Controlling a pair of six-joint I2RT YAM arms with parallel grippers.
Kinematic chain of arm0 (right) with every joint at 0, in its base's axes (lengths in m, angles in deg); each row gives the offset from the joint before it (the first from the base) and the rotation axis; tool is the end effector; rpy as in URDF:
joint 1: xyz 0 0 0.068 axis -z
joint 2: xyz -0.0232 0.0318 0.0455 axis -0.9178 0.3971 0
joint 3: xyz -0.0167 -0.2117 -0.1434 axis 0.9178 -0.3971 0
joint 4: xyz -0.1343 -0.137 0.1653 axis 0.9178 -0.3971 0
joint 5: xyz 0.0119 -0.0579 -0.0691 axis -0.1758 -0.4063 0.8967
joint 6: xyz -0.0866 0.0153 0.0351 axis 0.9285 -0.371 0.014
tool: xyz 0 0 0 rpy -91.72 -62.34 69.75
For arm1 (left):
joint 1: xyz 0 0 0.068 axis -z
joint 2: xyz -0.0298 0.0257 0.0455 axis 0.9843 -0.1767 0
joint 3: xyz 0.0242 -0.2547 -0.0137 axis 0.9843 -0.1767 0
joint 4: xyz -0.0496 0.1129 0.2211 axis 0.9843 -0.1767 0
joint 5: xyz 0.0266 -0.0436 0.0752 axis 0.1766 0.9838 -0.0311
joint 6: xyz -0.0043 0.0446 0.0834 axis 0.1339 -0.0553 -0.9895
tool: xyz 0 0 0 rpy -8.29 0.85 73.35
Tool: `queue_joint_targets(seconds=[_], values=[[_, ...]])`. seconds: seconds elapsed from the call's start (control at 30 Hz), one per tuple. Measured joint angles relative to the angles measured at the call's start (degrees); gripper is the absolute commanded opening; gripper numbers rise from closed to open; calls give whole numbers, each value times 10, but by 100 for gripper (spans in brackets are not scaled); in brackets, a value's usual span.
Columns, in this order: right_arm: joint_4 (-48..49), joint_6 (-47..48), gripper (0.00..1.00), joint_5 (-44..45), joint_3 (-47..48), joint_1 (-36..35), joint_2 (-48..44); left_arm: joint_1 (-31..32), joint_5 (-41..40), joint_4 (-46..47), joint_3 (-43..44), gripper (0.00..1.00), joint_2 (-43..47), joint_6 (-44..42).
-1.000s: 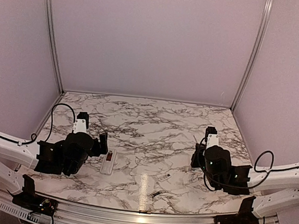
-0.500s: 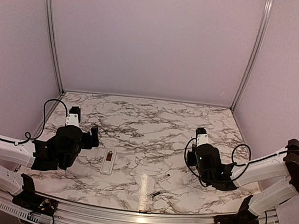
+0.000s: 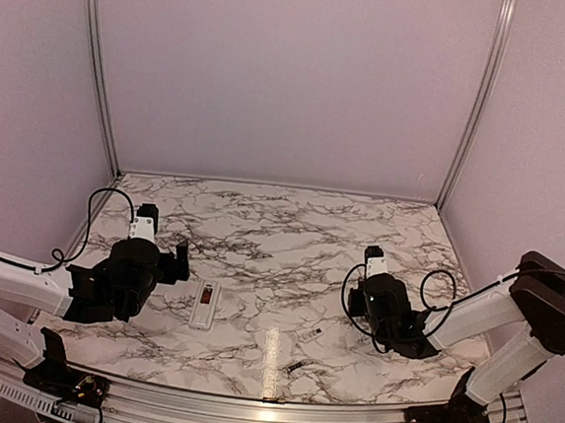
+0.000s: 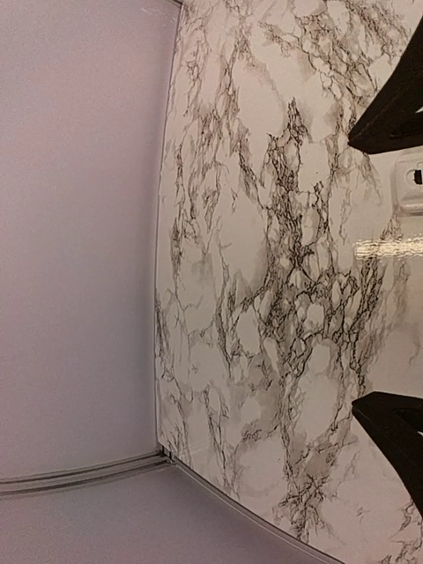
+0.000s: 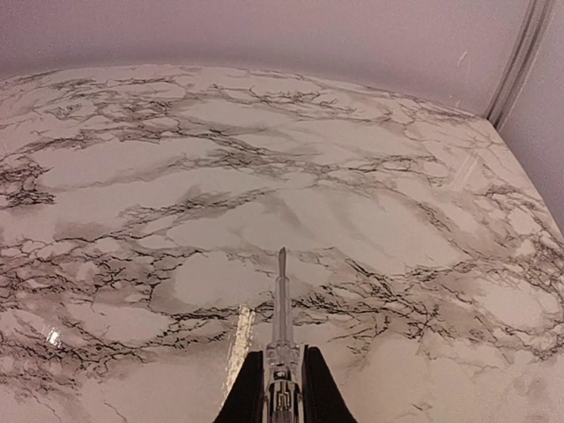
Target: Unload the batteries from the remote control
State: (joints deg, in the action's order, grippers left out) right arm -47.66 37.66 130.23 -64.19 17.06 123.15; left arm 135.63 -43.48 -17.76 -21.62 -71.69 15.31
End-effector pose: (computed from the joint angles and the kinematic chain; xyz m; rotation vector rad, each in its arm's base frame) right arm 0.2297 0.1812 0.1072 -0.1290 1.9314 -0.0018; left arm 0.2024 -0.1787 0.1788 -0.0259 1.8147 -0.0680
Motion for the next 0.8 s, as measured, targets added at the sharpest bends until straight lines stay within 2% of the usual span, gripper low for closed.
queue_joint_targets(seconds=[0.43,0.57,0.8], values=[[4,-26,11,-7,1,0,43,-1,1,9,0,99,-8,-5],[3,-35,17,-9,1,0,43,-1,1,11,0,99,-8,-5],[2,-45,22,-14,1,0,43,-1,1,11,0,99,-8,-5]])
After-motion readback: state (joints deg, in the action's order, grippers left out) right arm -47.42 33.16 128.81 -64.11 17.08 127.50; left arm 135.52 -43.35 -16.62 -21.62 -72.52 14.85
